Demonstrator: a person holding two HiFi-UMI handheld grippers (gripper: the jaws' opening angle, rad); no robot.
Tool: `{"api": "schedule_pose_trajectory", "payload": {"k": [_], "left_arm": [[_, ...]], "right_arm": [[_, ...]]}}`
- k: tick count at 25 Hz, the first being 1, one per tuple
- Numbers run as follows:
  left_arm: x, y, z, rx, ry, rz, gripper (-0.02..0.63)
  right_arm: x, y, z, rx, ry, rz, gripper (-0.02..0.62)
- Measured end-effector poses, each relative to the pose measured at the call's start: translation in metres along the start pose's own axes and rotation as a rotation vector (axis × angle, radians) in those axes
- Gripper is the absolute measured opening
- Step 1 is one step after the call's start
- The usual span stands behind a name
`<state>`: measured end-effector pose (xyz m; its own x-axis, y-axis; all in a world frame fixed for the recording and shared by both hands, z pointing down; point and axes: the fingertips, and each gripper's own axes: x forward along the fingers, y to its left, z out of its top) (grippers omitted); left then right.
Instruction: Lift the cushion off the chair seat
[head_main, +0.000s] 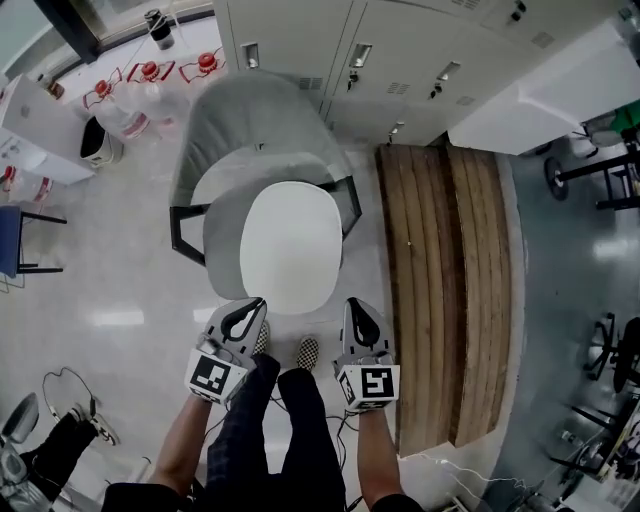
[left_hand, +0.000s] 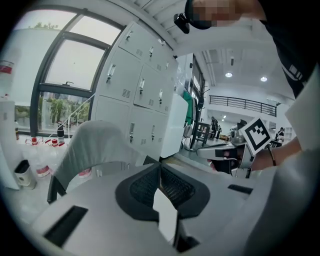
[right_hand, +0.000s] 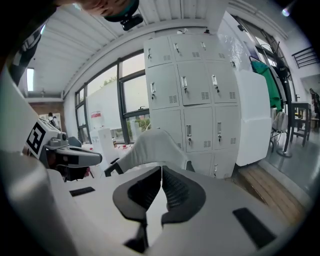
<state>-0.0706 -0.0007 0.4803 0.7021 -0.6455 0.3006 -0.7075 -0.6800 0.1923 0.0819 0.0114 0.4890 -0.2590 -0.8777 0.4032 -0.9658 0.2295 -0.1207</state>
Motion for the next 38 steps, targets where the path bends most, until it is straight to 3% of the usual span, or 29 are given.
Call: {"api": "schedule_pose_trajectory", "payload": {"k": [7,11,17,21,23,27,32,38], "left_arm": [[0.032,0.020,-0.048,-0.029,0.026,0.020,0.026],[0.047,0.030,-0.079,-0.013,0.102,0.026,0.026],[0.063,0.041,-0.113,-0.056,0.072,0.054,0.027],[0.068,0.050,-0.142,-0.051,0.135,0.052,0.026],[0.071,0.053,-0.156,-0.046,0.163,0.049,0.026],[0.082,0.057,-0.171,-0.076,0.124,0.059,0.026],[0.089,0.060,-0.189,-0.090,0.136,0.062,0.026],[0.094,0.058,-0.205,-0.090,0.173,0.047,0.026]], "right_arm": [[0.037,-0.022,-0.063,0.018,0.065,0.005,0.029],[0.055,-0.033,-0.098,0.024,0.099,0.012,0.029],[0.077,-0.045,-0.151,0.044,0.146,0.020,0.029],[0.090,-0.052,-0.183,0.038,0.173,0.014,0.029],[0.096,-0.056,-0.196,0.035,0.184,0.007,0.029],[0.108,-0.062,-0.218,0.047,0.202,-0.002,0.029],[0.118,-0.066,-0.235,0.026,0.210,-0.005,0.029],[0.128,-0.064,-0.262,0.129,0.246,0.034,0.031]]}}
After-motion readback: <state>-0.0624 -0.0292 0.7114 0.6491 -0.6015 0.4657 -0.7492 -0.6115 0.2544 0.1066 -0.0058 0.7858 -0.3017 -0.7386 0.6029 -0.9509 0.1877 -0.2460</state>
